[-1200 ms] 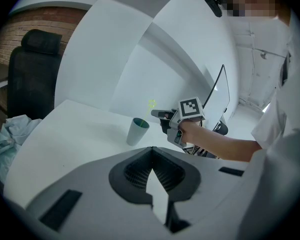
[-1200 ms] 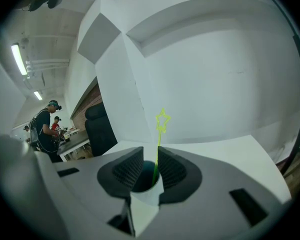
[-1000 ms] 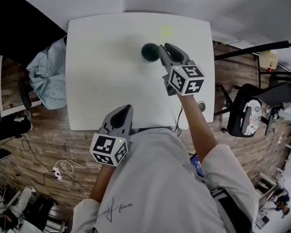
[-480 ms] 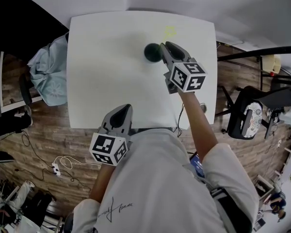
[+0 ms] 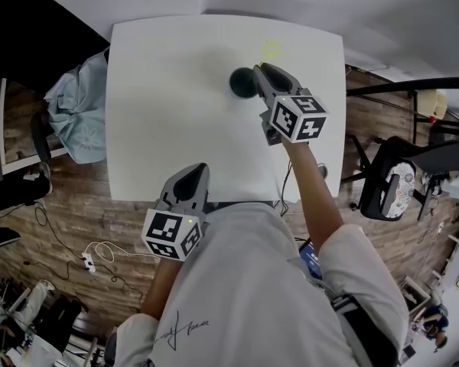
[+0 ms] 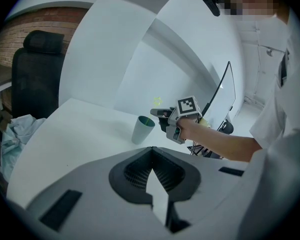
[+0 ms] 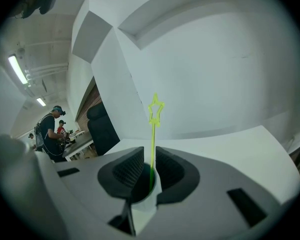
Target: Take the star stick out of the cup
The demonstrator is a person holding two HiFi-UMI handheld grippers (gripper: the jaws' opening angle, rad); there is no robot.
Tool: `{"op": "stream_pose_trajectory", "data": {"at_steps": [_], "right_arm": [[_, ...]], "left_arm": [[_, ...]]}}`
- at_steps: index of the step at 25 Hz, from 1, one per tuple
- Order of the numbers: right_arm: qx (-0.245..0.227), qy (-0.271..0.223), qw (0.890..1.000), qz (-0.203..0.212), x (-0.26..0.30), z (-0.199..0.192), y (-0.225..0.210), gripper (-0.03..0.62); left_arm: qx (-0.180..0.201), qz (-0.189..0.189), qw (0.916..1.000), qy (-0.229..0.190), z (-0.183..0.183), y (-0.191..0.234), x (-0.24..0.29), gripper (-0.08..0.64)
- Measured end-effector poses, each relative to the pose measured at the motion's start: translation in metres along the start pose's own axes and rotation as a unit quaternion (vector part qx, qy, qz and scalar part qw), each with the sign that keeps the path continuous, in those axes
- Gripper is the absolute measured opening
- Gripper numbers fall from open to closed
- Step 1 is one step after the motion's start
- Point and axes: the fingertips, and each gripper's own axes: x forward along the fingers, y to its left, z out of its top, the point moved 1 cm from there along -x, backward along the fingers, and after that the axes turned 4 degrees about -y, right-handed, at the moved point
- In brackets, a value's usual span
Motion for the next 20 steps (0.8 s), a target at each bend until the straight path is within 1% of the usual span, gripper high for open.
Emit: {"op": "stream_pose_trajectory", "data": {"at_steps": [13,20], "right_arm": [[-0.009,-0.003,1.0,0.001,0.0022,0.0041,-0.0014,0.029],[-0.018,-0.003,1.0,0.006,0.0009,0.0051,0.0028,0.028]], "left_arm": [[-0.001,-0.006,1.0,0.004,-0.0008,0.0021,0.0033,-0.006],[-0.004,-0.007,1.0,0.002,0.0002,0.0048,0.001,-0.006]]}}
